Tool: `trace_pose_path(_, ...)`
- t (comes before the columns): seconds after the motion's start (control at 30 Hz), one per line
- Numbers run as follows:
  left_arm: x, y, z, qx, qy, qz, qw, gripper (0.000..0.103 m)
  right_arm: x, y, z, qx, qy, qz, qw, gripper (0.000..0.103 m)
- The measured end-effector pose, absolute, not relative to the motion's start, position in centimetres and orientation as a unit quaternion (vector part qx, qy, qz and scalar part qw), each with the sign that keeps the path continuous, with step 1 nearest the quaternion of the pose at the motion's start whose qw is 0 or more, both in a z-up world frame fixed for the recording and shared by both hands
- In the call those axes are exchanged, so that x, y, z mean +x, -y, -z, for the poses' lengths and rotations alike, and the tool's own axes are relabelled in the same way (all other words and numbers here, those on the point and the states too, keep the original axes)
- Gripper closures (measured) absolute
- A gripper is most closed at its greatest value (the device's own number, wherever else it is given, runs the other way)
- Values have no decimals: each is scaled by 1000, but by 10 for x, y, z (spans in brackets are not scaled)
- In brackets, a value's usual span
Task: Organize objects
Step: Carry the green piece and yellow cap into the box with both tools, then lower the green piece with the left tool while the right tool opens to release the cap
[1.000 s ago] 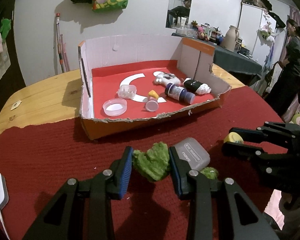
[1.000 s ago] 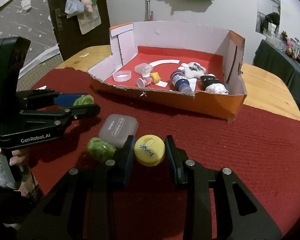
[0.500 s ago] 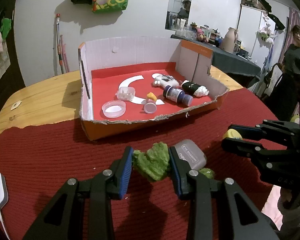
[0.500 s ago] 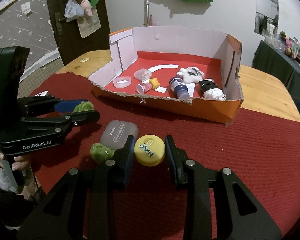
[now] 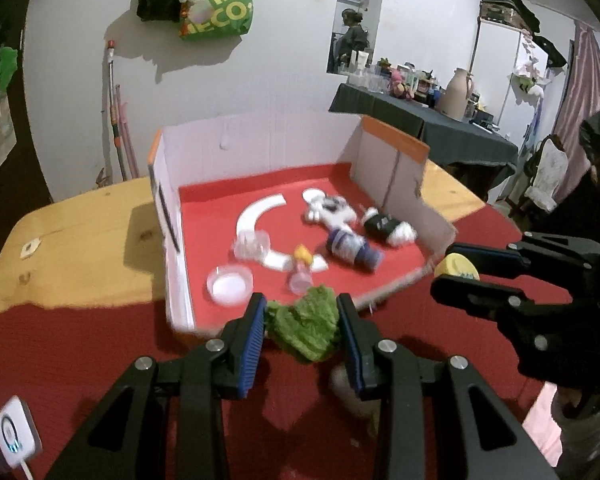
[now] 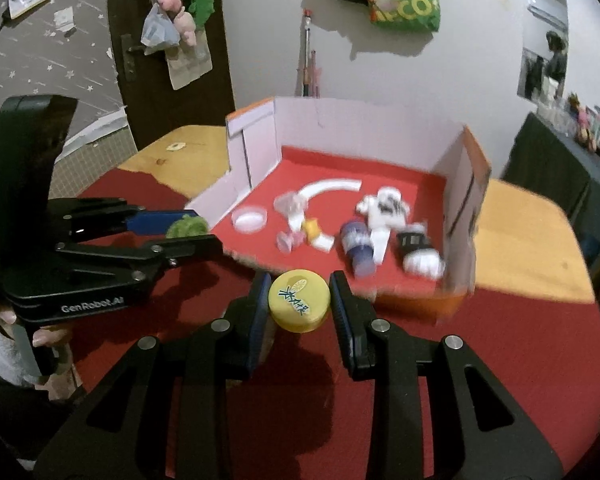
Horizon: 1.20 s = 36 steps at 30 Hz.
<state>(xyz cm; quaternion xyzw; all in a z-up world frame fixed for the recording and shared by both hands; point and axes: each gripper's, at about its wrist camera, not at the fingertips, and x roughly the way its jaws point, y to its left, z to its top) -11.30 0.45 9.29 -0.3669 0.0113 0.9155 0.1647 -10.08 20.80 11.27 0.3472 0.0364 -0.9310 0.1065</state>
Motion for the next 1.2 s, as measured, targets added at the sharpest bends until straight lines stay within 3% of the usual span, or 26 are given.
trace_pose_path(0.27, -190, -12, -105, -397, -12, -904, 160, 66, -160, -210, -123, 373, -60, 917, 126, 74)
trace_pose_path(0.6, -276, -21, -80, -465, -22, -873, 145, 66, -236, -219, -90, 451, -68, 879, 140, 74)
trace_pose_path(1.2, -317, -22, -40, -528, -21, -838, 135, 66, -281, -219, -49, 523, -74, 836, 148, 74)
